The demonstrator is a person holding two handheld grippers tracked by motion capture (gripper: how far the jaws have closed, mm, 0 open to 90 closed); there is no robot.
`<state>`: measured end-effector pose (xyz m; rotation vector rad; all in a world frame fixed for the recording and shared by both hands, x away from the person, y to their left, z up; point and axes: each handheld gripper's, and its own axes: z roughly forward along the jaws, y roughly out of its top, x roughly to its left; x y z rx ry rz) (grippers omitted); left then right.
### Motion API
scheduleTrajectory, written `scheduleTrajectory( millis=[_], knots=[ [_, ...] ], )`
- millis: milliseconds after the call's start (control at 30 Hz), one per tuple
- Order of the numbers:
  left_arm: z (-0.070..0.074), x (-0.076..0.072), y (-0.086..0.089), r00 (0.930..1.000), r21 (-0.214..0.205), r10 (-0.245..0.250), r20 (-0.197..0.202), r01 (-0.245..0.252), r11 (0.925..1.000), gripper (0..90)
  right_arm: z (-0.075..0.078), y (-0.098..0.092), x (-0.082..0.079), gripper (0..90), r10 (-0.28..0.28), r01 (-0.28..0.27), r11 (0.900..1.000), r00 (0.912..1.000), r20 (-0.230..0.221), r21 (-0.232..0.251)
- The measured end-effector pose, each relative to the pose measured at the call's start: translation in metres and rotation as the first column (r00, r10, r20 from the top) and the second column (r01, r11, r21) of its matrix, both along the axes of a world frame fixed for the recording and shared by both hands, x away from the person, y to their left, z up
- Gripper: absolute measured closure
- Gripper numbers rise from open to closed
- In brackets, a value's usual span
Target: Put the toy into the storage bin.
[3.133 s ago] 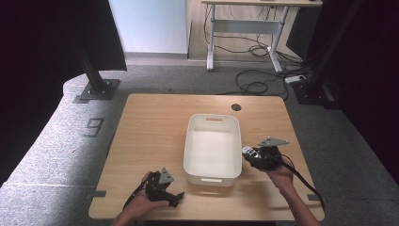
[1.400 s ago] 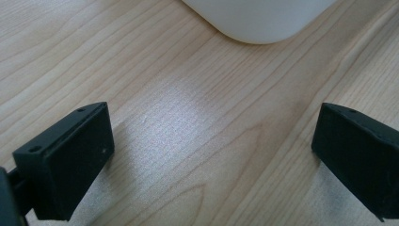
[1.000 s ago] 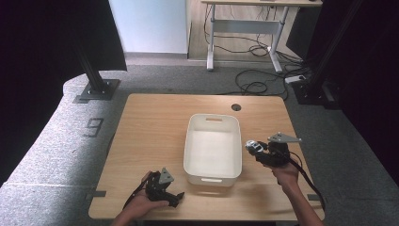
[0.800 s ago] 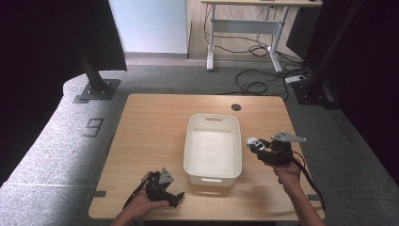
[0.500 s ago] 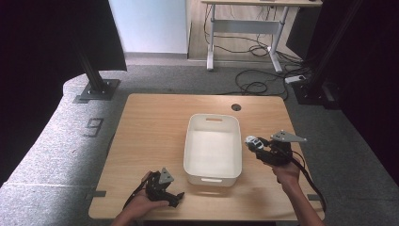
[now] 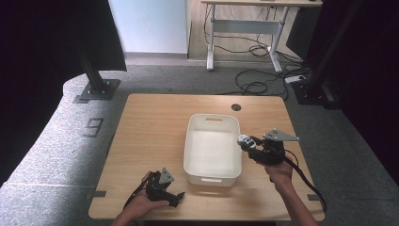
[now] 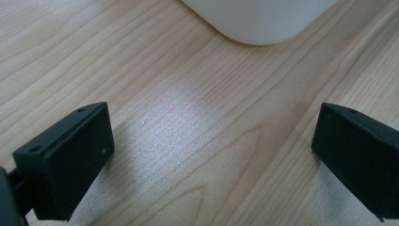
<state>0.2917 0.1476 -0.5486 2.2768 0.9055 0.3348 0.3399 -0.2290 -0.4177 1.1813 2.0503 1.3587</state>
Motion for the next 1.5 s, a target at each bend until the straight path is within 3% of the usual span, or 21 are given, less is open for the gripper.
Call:
scheduleTrajectory(
  millis=[400, 500, 733, 1000, 1333, 1400, 1500],
  knots=[
    [0.0, 0.0, 0.0, 1.0, 0.0, -0.003, 0.0, 0.003, 1.0, 0.0, -0.005, 0.03, 0.008, 50.2, 0.021, -0.021, 0.9995, 0.9994, -0.027, -0.022],
    [0.0, 0.0, 0.0, 1.0, 0.001, -0.003, 0.001, 0.003, 1.0, 0.0, -0.008, 0.045, 0.015, 50.1, 0.036, -0.037, 0.999, 0.9984, -0.044, -0.025],
    [0.0, 0.0, -0.001, 1.0, -0.001, -0.001, 0.001, 0.001, 1.0, 0.0, -0.015, 0.093, 0.04, 50.1, 0.06, -0.069, 0.994, 0.9935, -0.097, -0.085],
    [0.0, 0.0, -0.001, 1.0, -0.001, -0.002, 0.001, 0.002, 1.0, 0.0, -0.022, 0.129, 0.065, 50.1, 0.055, -0.075, 0.9872, 0.9886, -0.14, -0.141],
    [0.0, 0.0, 0.0, 1.0, 0.0, -0.003, 0.0, 0.003, 1.0, 0.0, -0.043, 0.146, 0.085, 50.1, -0.002, -0.035, 0.9826, 0.9802, -0.198, -0.183],
    [0.0, 0.0, -0.001, 1.0, 0.0, -0.003, 0.0, 0.003, 1.0, 0.0, -0.051, 0.148, 0.09, 50.1, -0.022, -0.023, 0.978, 0.977, -0.212, -0.207],
    [0.0, 0.0, -0.001, 1.0, 0.0, -0.003, 0.0, 0.003, 1.0, 0.0, -0.059, 0.151, 0.095, 50.1, -0.028, -0.023, 0.9784, 0.97, -0.242, -0.206]
  ],
)
